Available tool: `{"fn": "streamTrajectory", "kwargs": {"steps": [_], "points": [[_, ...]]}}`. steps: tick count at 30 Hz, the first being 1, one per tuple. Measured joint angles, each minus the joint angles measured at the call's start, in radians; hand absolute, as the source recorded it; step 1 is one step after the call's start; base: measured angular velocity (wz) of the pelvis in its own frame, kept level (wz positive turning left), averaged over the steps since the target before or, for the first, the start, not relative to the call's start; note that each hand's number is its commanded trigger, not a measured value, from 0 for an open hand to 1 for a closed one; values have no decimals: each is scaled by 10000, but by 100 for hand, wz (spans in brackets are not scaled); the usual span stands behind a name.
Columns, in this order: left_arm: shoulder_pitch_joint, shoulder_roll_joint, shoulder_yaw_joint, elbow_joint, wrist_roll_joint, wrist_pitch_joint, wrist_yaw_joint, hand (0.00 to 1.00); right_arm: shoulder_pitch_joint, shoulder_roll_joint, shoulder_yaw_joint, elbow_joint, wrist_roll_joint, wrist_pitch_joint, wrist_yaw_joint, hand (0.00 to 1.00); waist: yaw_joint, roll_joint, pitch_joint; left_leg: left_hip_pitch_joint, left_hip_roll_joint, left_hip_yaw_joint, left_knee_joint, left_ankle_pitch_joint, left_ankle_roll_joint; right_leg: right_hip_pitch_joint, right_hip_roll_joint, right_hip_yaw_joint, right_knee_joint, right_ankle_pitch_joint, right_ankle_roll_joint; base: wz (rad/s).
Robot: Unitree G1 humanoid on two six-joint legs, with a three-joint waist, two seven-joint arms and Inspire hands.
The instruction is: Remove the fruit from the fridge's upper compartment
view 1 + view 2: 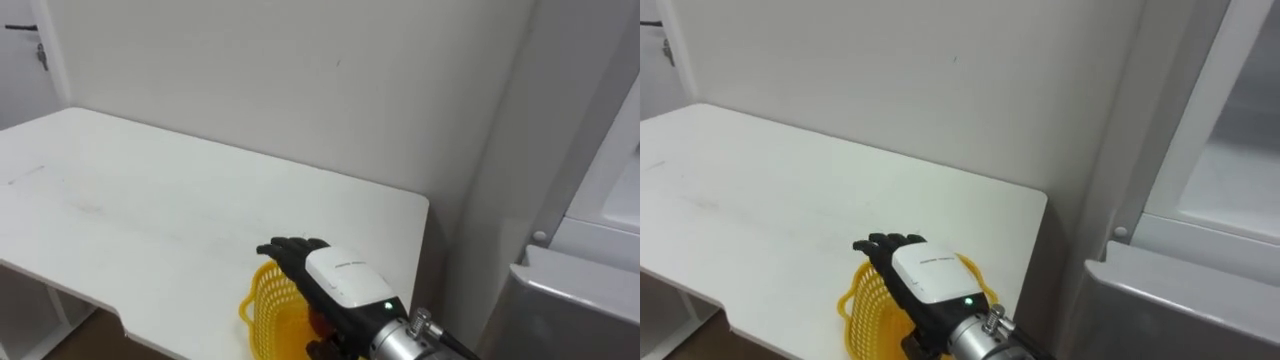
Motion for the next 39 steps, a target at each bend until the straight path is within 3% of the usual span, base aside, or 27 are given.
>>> {"fn": "streamTrajectory", "kwargs": {"steps": [11,17,25,31,39], "points": [[1,-58,8,-10,-1,-8,-17,0,4,-33,-28,-80,3,-12,12,0,-85,-28,-7,20,-150,-59,51,45,77,53,-146,32,1,-25,63,2],[-5,-64,-208,-60,-7,-3,-228,0,13,-148,-59,-971,308,-46,10,0,-452,100,61,-3,-126,19,6,44,76,16,-120,82,-2,-25,62,-2],[-36,-72,-274,-190,-3,-19,-169,0,317,-211,-621,-2490,1282,-78,11,0,-782,127,41,65,-127,289,-21,47,81,-111,-102,400,-2,-16,59,-10],[-74,-73,-371,14,-19,-18,-121,0,508,-234,-1143,-3589,1928,-350,-197,0,-1123,274,42,272,-116,636,-15,49,82,-102,-97,714,-10,-9,70,-15],[-213,-353,-559,220,-22,-52,171,0,1457,-151,-2115,-5409,3506,-512,-531,0,-1769,477,-32,386,-80,998,-119,48,83,-269,-68,1112,212,-4,80,-11]]}}
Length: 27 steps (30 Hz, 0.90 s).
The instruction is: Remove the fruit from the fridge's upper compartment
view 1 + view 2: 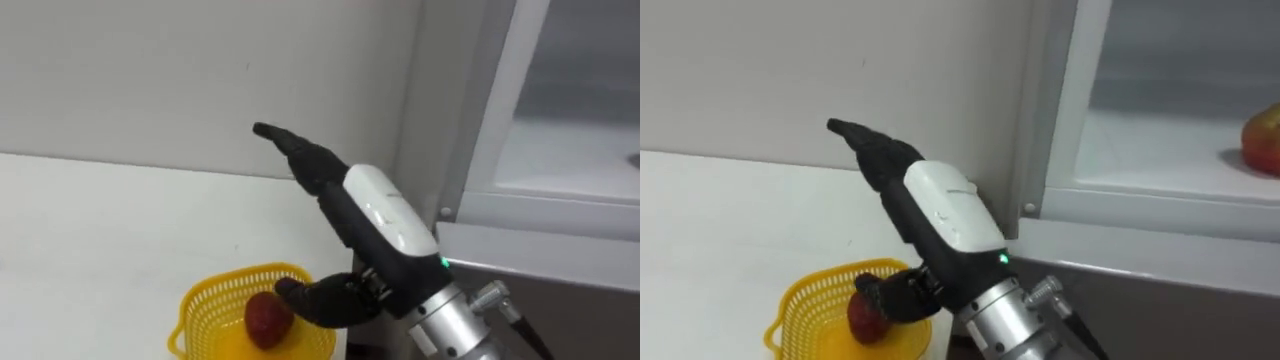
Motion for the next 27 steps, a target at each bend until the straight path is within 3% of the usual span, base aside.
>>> {"fn": "streamTrajectory", "kwargs": {"steps": [8,13,18,27], "points": [[165,-43,-305,206,-86,-22,84,0,320,201,-1061,-440,811,-389,-1039,0,-556,-2,0,156,151,335,-95,-9,-13,-78,172,415,97,60,-80,-13],[239,-93,-302,271,-86,-94,70,0,927,213,-1748,-804,814,-946,-1706,0,-737,13,-2,158,151,482,-116,-9,-13,-161,212,668,98,78,-108,-9],[372,-131,-295,359,-89,-250,67,0,1162,198,-2652,-1259,861,-1242,-2119,0,-1210,38,-38,160,153,503,-114,-9,-13,-168,216,672,97,89,-116,-1],[430,-241,-184,363,-85,-255,90,0,1161,121,-3659,-1648,991,-1592,-3513,0,-1382,-24,-83,357,181,707,-230,-8,-19,-150,283,892,101,89,-117,-7]]}}
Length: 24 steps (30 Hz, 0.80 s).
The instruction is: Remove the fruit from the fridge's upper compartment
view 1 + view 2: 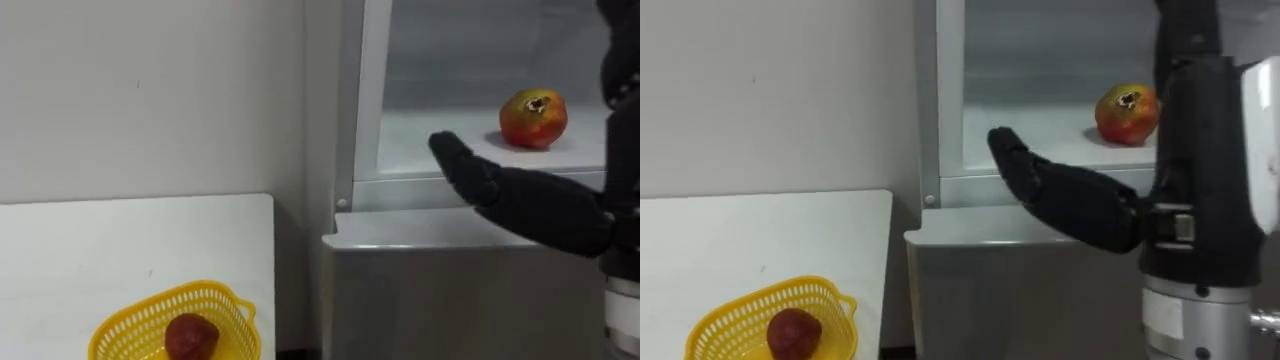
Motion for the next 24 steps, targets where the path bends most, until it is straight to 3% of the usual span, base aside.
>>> {"fn": "streamTrajectory", "kwargs": {"steps": [12,24], "points": [[286,-20,-2,-20,0,104,5,0,543,-27,-315,465,436,40,-281,0,-226,-95,23,80,3,11,-30,-10,-13,55,11,1,-6,0,0,-1],[385,34,752,-195,2,304,-311,0,529,-346,-1607,1709,706,699,-447,0,-405,-181,79,19,-7,21,-13,-15,-17,-20,4,3,-10,-9,11,0]]}}
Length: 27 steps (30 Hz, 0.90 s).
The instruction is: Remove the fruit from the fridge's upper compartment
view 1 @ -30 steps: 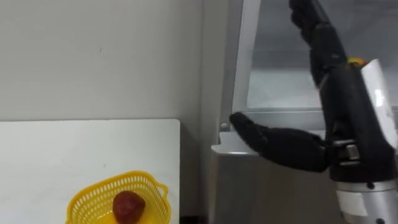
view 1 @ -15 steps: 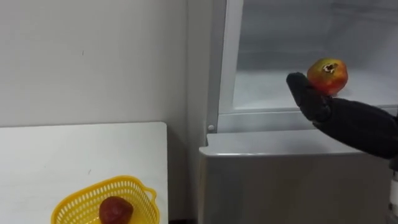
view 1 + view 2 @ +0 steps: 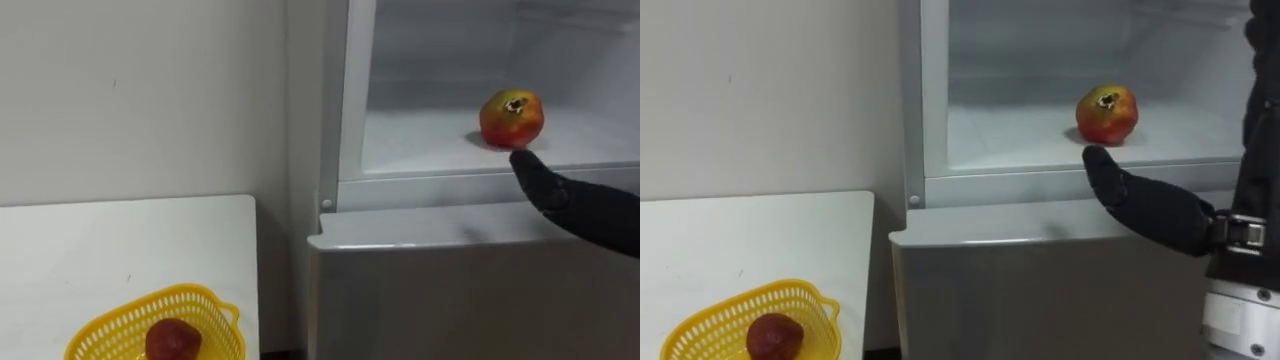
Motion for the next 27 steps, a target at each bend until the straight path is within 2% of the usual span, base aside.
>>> {"fn": "streamTrajectory", "kwargs": {"steps": [2,6,10,12,16,18,22,27], "points": [[-5,4,13,-16,13,-1,-9,0,-86,-122,-98,279,231,-13,1,0,1,-62,10,-22,-2,-13,17,0,0,-1,-10,-23,0,-3,2,0],[12,46,17,-21,78,30,-7,0,-304,-456,-185,761,476,374,51,0,31,-217,-6,-73,-9,-22,20,0,0,-42,-19,-31,2,-14,4,0],[-4,91,13,-21,7,149,-7,0,-563,-472,-165,1092,928,463,192,0,44,-290,-20,-45,-11,-40,27,2,1,-11,-20,-28,1,-19,6,0],[-26,101,16,-25,25,182,-3,0,-822,-475,-160,1229,1140,699,386,0,85,-316,-12,-45,-14,-33,45,2,1,-7,-25,-27,2,-19,6,0],[-58,101,49,-31,90,205,9,0,-1329,-559,-147,1605,1422,826,643,0,107,-364,4,-55,-14,-35,107,2,2,2,-36,-35,9,-22,2,0],[-37,106,238,-74,94,209,13,0,-1467,-784,-152,1623,1879,867,707,0,217,-428,17,-61,-15,-43,109,2,2,7,-37,-45,7,-35,-1,0],[114,184,241,-316,93,231,28,0,-2038,-968,-166,2130,2463,997,679,0,244,-592,49,-65,-15,-52,136,3,1,27,-43,-64,2,-42,-4,0],[233,203,244,-399,96,241,86,0,-2530,-1256,-160,3061,2341,1071,658,0,289,-749,-33,-61,-15,-105,137,3,1,77,-55,-157,-12,-40,-3,4]]}}
